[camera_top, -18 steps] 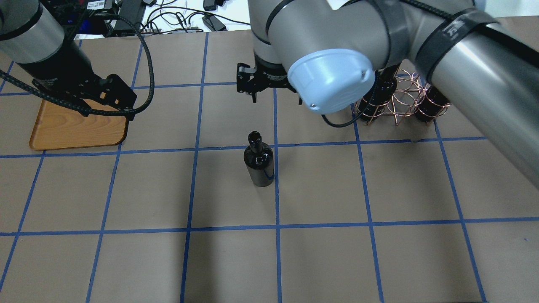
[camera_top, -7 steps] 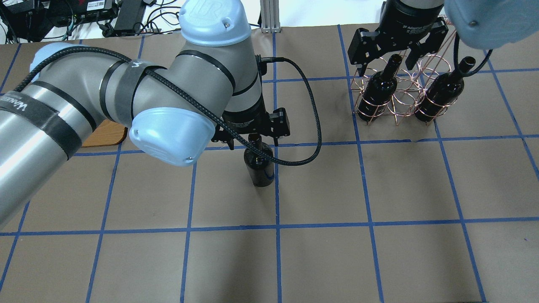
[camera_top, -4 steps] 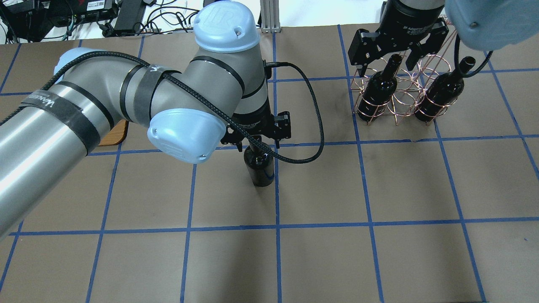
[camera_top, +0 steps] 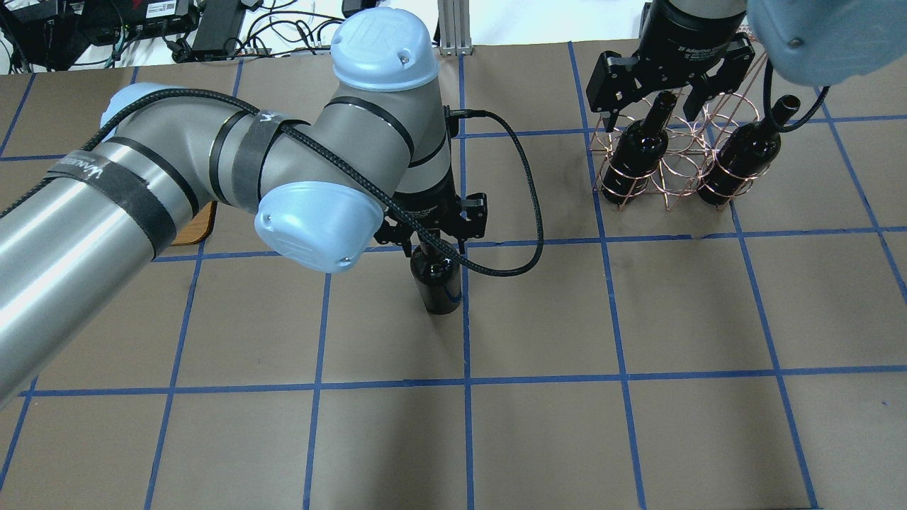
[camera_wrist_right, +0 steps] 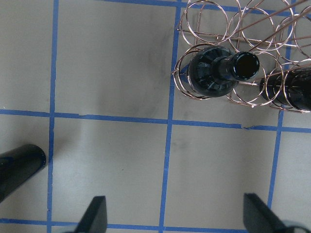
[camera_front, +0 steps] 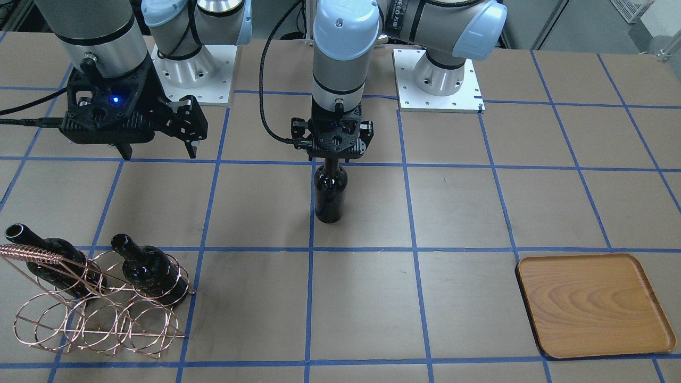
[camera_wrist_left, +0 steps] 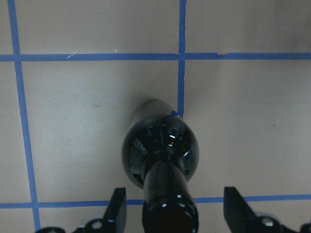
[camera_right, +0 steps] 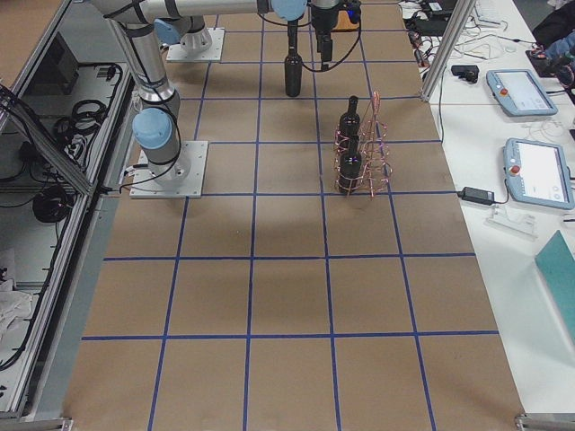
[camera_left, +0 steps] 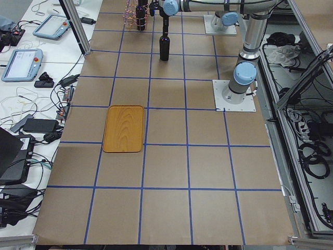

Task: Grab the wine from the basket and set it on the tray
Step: 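Lower the left gripper over the bottle neck and close on it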

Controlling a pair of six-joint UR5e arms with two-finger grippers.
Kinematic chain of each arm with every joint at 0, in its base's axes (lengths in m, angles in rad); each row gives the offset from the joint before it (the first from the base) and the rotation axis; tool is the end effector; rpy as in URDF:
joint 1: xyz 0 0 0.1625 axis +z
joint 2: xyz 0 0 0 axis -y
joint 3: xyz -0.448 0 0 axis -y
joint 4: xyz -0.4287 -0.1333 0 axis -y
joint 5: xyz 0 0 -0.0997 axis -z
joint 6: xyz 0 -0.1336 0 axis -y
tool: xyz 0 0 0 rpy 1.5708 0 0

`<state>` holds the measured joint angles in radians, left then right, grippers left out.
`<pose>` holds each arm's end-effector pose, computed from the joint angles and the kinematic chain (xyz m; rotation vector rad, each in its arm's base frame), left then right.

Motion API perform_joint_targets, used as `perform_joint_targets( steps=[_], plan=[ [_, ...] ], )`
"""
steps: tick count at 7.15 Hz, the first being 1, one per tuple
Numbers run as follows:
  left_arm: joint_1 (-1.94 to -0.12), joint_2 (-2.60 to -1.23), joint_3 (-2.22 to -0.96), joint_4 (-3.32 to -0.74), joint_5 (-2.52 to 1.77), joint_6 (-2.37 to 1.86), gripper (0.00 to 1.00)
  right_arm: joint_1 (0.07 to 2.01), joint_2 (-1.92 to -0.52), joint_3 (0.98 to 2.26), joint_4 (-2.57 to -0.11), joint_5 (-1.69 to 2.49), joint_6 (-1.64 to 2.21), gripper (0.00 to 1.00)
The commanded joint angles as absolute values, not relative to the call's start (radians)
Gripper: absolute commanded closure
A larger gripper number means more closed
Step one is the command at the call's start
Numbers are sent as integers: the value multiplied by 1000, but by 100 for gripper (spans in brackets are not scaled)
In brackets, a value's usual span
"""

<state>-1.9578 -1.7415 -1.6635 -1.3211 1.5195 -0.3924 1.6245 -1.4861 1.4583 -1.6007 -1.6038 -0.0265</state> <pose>-0.3517 -0.4915 0.3576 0.0089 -3.0989 -0.0498 0.1595 -0.5659 0.4933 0.1231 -3.1056 0.0904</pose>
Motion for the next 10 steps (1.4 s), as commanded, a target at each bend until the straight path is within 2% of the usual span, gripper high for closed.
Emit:
perform_joint_targets(
  steps=[1, 9, 10],
  plan=[
    [-1954, -1746, -1664, -1258, 1525, -394, 27, 1624, -1486, 1459, -1600, -1600, -28, 0],
    [-1953, -1752, -1667, -1304, 1516, -370, 27, 1624, -1485, 1459, -1603, -1600, -28, 0],
    [-1953, -1753, -1669, -1304, 1523, -365, 41, 1624, -1485, 1459, -1603, -1600, -28, 0]
  ],
)
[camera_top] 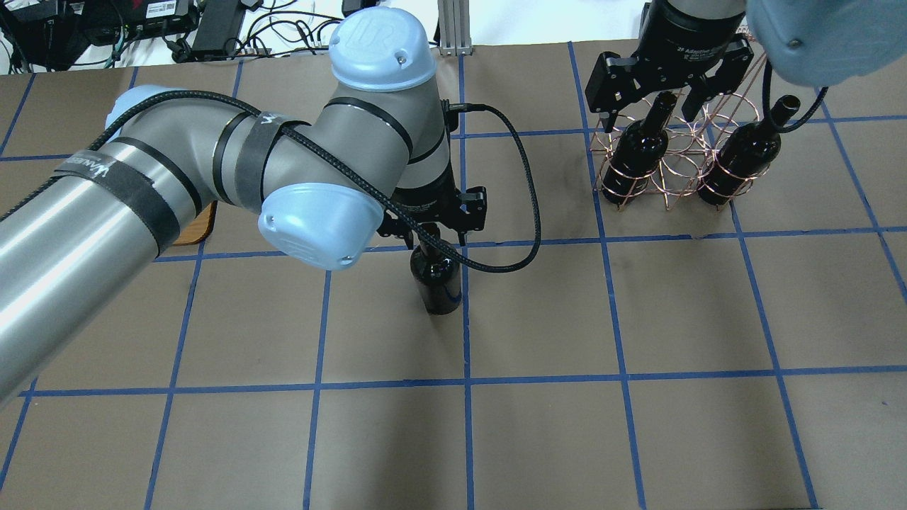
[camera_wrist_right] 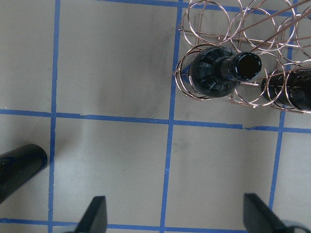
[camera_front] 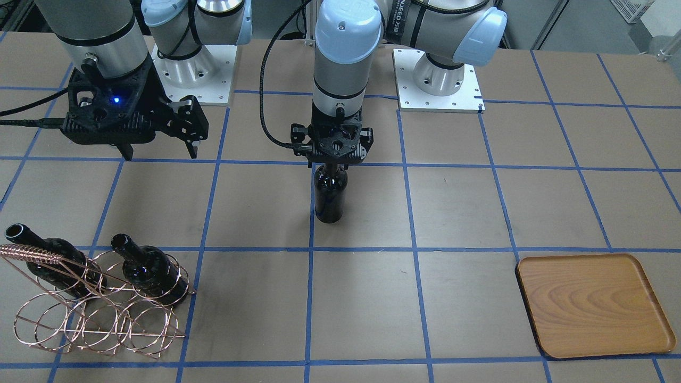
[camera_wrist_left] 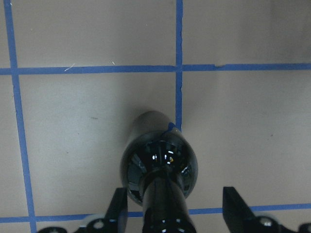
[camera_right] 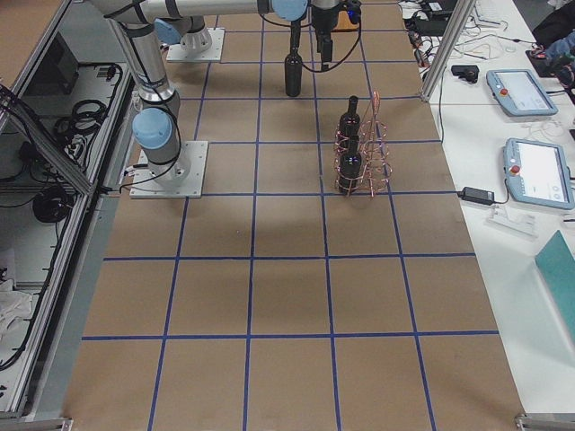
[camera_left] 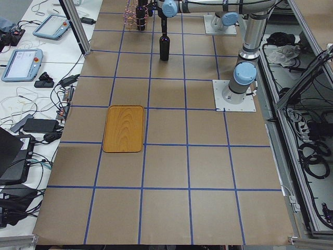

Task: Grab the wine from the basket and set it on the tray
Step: 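Lower the left gripper over the bottle neck and close on it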

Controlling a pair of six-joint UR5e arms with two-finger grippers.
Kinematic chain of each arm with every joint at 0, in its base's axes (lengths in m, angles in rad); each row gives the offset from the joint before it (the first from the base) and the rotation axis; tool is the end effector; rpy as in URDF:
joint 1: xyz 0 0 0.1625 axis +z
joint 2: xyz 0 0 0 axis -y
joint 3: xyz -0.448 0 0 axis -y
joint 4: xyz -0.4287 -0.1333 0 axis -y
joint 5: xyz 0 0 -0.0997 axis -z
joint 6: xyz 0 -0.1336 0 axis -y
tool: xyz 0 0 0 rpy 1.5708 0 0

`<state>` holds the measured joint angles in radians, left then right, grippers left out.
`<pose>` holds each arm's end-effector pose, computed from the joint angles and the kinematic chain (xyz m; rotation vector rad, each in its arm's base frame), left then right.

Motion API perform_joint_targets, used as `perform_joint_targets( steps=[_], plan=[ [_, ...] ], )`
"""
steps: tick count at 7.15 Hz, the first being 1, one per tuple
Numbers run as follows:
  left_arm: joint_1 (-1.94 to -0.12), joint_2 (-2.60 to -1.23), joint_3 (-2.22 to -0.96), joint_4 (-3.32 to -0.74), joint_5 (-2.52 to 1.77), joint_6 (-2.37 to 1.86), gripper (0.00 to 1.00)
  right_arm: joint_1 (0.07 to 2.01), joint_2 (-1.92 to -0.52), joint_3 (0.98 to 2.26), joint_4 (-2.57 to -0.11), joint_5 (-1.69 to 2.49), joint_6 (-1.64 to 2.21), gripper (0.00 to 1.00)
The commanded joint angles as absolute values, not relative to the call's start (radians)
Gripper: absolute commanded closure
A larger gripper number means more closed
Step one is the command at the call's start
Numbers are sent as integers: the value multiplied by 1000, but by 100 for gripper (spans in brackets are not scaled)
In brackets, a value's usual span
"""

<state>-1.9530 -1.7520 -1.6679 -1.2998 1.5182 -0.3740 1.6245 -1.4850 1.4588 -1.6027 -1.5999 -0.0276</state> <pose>-0.3509 -0.4966 0.3512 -0.0124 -3.0951 -0.0406 0.1600 -0.5665 0.4926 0.1252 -3.1094 0.0910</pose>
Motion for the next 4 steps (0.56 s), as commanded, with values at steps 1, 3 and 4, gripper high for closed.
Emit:
perform_joint_targets(
  steps=[1, 3, 4],
  plan=[
    [-1953, -1753, -1667, -1302, 1517, -365, 46, 1624, -1485, 1459, -1606, -1604, -28, 0],
    [-1953, -1755, -1667, -1293, 1525, -362, 57, 1623, -1485, 1459, -1602, -1609, -28, 0],
    [-1953, -1749, -1660, -1304, 1541, -336, 100, 1623, -1485, 1459, -1603, -1609, -28, 0]
  ],
)
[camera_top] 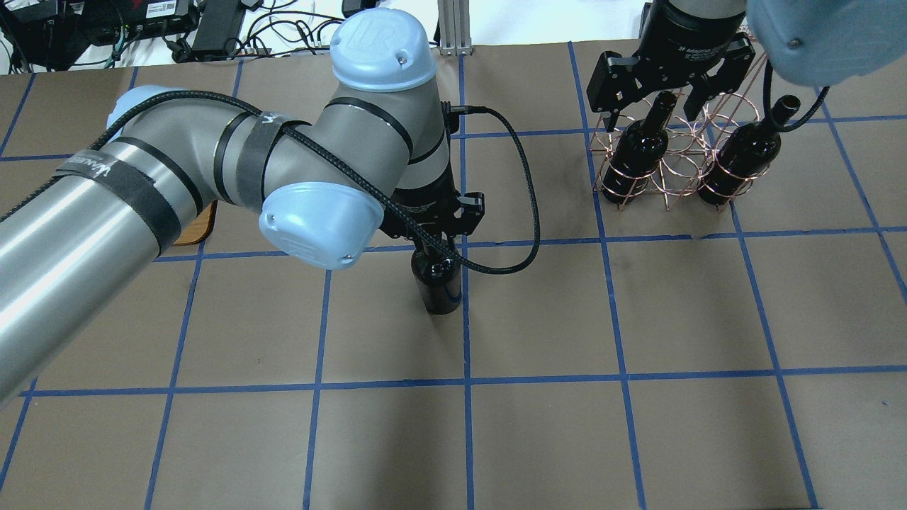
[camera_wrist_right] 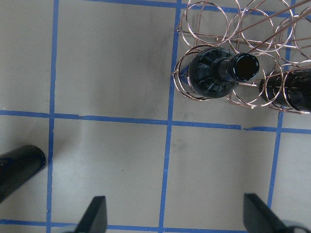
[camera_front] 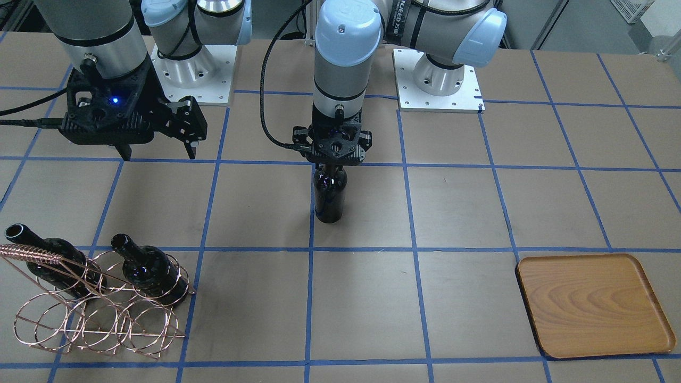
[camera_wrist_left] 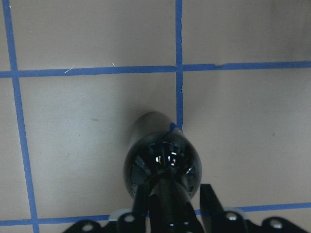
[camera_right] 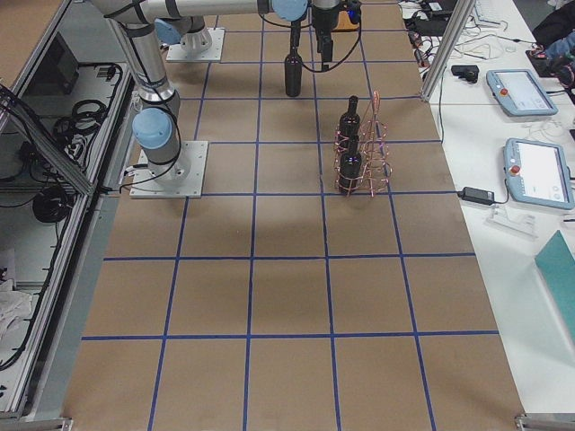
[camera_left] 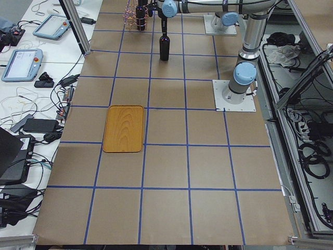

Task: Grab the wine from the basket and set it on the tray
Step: 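Lift the bottle with the left gripper and carry it over the wooden tray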

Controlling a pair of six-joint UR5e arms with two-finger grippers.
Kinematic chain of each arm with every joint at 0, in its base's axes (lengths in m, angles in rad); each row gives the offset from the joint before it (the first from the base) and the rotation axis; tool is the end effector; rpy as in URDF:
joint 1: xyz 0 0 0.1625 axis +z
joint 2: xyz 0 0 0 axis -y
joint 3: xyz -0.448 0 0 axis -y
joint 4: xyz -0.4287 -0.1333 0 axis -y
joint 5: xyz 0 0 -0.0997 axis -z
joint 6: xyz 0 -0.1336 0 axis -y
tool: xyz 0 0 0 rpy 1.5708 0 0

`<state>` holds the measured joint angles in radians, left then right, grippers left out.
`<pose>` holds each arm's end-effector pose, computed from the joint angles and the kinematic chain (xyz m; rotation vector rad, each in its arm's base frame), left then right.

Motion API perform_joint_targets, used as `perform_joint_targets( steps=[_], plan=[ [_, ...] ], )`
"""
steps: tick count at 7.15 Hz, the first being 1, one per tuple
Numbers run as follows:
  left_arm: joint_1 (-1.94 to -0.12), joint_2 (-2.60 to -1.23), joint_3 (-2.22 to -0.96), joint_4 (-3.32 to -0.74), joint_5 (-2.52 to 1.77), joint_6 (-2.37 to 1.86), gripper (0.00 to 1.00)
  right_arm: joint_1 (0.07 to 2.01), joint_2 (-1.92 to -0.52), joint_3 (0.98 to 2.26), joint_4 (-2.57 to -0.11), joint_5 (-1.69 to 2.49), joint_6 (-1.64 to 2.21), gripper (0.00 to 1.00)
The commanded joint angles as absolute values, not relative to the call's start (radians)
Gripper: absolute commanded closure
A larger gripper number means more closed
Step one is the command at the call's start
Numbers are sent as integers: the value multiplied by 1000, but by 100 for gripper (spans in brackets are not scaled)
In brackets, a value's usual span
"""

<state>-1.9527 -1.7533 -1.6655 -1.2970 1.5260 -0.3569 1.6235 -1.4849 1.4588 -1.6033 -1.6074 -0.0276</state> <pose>-0.3502 -0.4983 0.3519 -0.0386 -3.1007 -0.0300 0.1585 -0.5668 0.4926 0.1229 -3.1020 0.0917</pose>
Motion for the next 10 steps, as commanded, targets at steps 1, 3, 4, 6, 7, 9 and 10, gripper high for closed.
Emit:
perform_joint_targets(
  steps=[1, 3, 4, 6, 7, 9, 10],
  plan=[
    [-1939, -1731, -1658, -1345, 1548, -315, 100, 1623, -1485, 1459, -1600, -1611, -28, 0],
    [-1896, -1717, -1635, -1356, 1549, -241, 100, 1623, -1486, 1459, -1601, -1611, -28, 0],
    [-1837, -1706, -1585, -1406, 1548, -159, 100, 1623, -1485, 1459, -1601, -1611, -28, 0],
    [-1633, -1703, -1490, -1543, 1546, 106, 100, 1623, -1485, 1459, -1603, -1611, -28, 0],
    [-1512, -1704, -1485, -1557, 1545, 279, 100, 1623, -1486, 1459, -1603, -1611, -28, 0],
    [-1320, -1736, -1458, -1552, 1552, 485, 100, 1623, -1485, 1459, -1605, -1611, -28, 0],
    [-1242, -1765, -1410, -1552, 1640, 629, 100, 1624, -1486, 1459, -1609, -1611, -28, 0]
  ],
)
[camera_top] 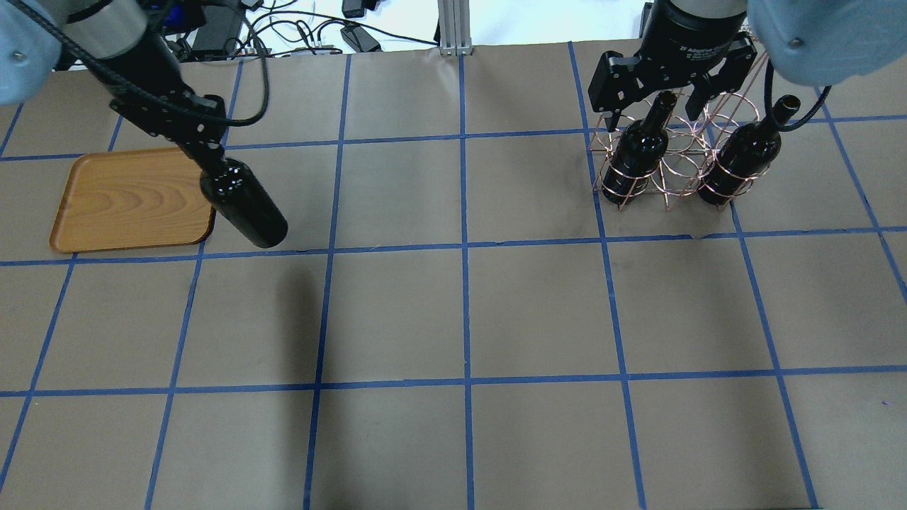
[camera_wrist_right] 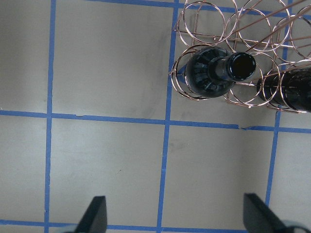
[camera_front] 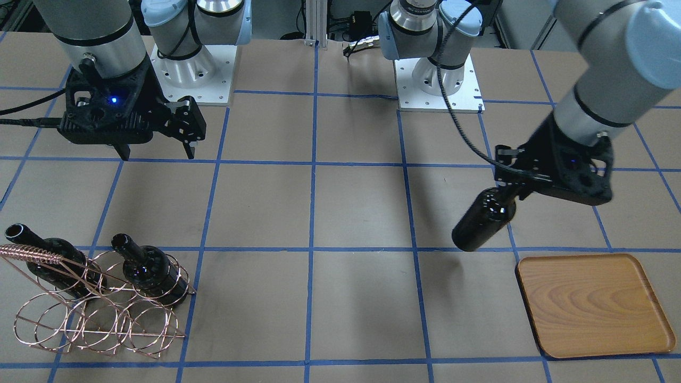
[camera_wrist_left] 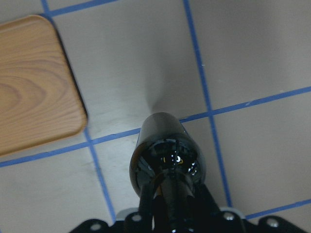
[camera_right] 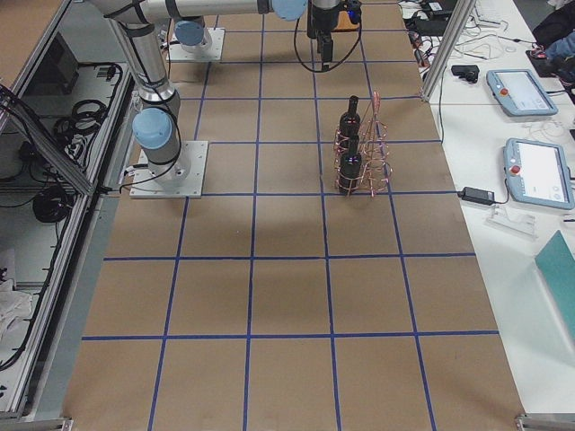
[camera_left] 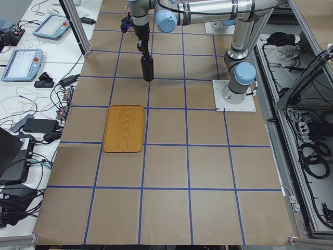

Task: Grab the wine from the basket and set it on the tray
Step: 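Lift the bottle with the left gripper and carry it over the wooden tray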

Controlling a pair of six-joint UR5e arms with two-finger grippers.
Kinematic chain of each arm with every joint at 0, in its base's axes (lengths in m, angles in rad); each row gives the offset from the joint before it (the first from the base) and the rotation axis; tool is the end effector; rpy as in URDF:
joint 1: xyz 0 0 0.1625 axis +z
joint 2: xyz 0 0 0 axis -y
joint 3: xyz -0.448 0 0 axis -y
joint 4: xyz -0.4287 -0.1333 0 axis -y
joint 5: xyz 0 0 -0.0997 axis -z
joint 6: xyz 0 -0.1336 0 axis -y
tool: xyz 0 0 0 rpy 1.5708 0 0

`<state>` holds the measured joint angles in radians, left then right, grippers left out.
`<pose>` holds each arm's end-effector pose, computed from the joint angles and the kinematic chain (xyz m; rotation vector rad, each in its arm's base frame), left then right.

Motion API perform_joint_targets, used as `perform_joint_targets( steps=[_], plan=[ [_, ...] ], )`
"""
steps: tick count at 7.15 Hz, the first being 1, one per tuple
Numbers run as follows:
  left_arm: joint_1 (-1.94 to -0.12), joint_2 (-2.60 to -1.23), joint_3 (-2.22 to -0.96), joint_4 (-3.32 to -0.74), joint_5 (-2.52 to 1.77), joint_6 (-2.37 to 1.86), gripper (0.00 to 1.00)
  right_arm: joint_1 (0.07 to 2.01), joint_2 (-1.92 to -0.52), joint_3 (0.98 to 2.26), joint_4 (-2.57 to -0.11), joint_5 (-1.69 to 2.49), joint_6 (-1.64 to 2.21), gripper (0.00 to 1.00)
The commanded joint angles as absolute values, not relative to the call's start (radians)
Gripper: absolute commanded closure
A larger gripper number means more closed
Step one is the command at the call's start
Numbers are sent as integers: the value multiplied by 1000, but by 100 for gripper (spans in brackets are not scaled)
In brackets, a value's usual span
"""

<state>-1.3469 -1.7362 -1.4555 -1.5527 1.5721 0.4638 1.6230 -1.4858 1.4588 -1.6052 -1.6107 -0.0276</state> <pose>0.0028 -0.6119 0.4462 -0.3748 -3.1092 -0.0479 0.1578 -0.5668 0.4933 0.1218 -3.0986 0.0960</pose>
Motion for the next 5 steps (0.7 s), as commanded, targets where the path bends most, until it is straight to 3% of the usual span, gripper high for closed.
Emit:
perform_joint_targets(
  steps=[1, 5],
  plan=[
    [-1189, -1810, -1372, -1502, 1641, 740, 100, 1623, -1485, 1459, -1608, -1609, -28, 0],
    [-1125, -1939, -1344, -1310, 1529, 816, 100, 1624, -1485, 1459, -1611, -1611, -26, 0]
  ],
)
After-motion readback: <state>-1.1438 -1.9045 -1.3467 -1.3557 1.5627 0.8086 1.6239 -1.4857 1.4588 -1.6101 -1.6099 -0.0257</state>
